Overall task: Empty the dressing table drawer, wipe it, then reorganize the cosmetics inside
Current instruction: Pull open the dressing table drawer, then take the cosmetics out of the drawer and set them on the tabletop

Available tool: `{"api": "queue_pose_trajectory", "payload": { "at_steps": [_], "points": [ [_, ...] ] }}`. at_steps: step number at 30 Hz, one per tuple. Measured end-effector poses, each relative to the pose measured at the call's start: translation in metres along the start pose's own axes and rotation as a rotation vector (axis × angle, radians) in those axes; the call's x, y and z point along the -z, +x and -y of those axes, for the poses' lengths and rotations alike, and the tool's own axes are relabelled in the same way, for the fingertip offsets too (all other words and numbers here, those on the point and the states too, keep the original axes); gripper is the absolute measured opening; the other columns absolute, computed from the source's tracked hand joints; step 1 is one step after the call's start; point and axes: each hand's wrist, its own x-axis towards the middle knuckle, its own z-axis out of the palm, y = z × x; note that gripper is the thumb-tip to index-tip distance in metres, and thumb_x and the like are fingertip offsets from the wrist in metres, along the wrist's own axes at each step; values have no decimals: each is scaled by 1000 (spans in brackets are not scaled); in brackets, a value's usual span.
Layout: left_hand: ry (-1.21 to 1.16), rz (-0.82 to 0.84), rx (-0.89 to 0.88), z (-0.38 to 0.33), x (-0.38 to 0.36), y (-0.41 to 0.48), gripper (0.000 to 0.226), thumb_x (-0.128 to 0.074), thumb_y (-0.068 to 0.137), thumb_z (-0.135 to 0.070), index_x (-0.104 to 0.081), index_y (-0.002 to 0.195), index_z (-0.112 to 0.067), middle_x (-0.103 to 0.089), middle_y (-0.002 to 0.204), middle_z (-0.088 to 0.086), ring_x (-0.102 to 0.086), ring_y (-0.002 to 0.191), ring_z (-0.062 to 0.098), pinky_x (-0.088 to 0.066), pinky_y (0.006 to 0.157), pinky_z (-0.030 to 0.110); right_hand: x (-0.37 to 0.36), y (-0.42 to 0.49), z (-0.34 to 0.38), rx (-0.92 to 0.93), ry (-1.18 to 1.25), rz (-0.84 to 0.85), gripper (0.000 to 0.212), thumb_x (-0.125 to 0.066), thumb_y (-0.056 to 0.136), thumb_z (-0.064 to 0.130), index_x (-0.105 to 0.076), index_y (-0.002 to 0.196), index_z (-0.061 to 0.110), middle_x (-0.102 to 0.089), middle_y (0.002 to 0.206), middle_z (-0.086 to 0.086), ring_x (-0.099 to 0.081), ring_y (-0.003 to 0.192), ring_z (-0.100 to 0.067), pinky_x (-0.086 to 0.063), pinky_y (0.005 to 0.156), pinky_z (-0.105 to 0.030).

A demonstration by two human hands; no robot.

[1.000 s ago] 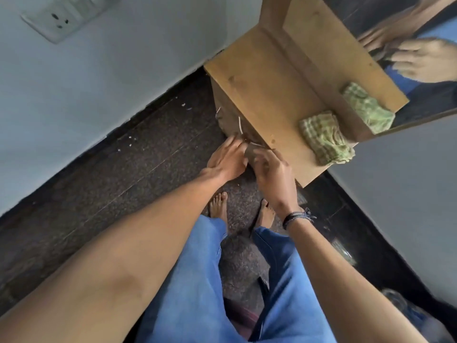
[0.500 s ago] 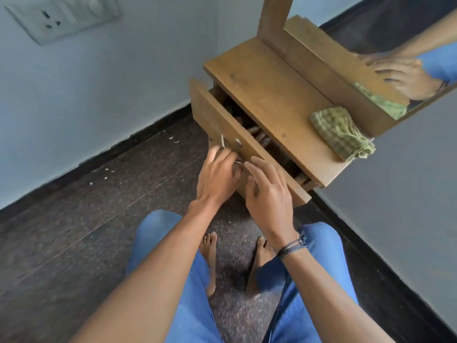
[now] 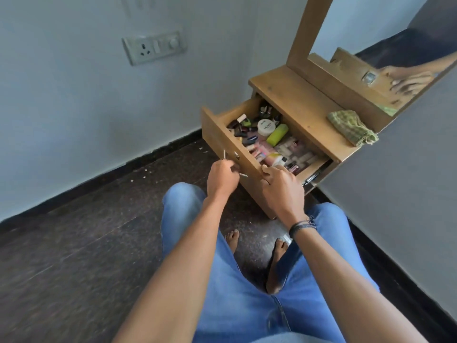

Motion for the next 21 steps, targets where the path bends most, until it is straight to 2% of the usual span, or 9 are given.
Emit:
{"api": "queue_pose_trajectory", "payload": {
  "at_steps": [2,6,9,11,13,14,16,18,21],
  "points": [
    [-40,-62,71,-2,11,-7,22,-55,94,-16,-75,103,-14,-73,107,7,-66,98,29,-43,72,29,1,-6,7,18,11,24,28,-61,87,14,-75,110,22,-68,106,-4,-65,93,-34,-44,68,-34],
    [-190,-229,188,-4,29,-23,33,-44,104,-36,-61,88,-13,-64,89,0,-59,84,22,-34,71,30,-3,-19,19,68,38,47,30,-62,88,16,-74,114,22,-68,122,-3,-66,99,-32,-51,75,-36],
    [-313,-283,162,-7,36,-30,26,-49,103,-40,-61,113,-19,-62,112,-5,-58,95,13,-37,77,28,-10,-27,23,101,39,36,34,-60,87,13,-72,117,22,-67,113,-2,-66,93,-30,-52,71,-35],
    [-336,-264,91,-7,38,-32,30,-58,99,-39,-56,124,-22,-54,128,-4,-58,99,11,-39,74,20,-12,-28,23,97,46,31,36,-59,86,13,-72,118,23,-65,108,0,-65,89,-29,-51,68,-34],
    [-317,-212,33,-4,35,-32,38,-66,94,-36,-52,127,-25,-43,135,-4,-57,102,12,-39,69,13,-11,-27,22,98,50,34,35,-58,85,14,-72,116,22,-64,105,1,-65,87,-29,-51,67,-35],
    [-297,-182,2,-3,33,-32,41,-69,92,-35,-52,128,-26,-39,136,-3,-56,104,14,-42,72,14,-10,-27,22,106,47,38,33,-59,86,14,-73,115,21,-64,104,0,-65,86,-30,-52,68,-36],
    [-245,-135,-58,-1,27,-29,43,-72,89,-34,-54,128,-26,-34,135,-2,-53,112,16,-51,86,27,-8,-28,20,123,49,49,32,-60,88,13,-72,117,19,-66,109,-2,-65,91,-32,-53,72,-38],
    [-216,-107,-71,-1,22,-27,37,-70,90,-33,-59,125,-26,-32,138,-1,-49,121,17,-49,100,35,-6,-29,16,135,95,66,33,-62,91,14,-72,122,19,-68,119,-5,-65,99,-32,-53,80,-40],
    [-202,-123,-63,-4,18,-29,30,-68,93,-30,-64,122,-24,-29,145,1,-41,130,18,-41,99,26,-4,-31,-1,103,277,103,30,-68,95,25,-73,125,21,-72,118,-1,-67,99,-21,-55,84,-35]
  ]
}}
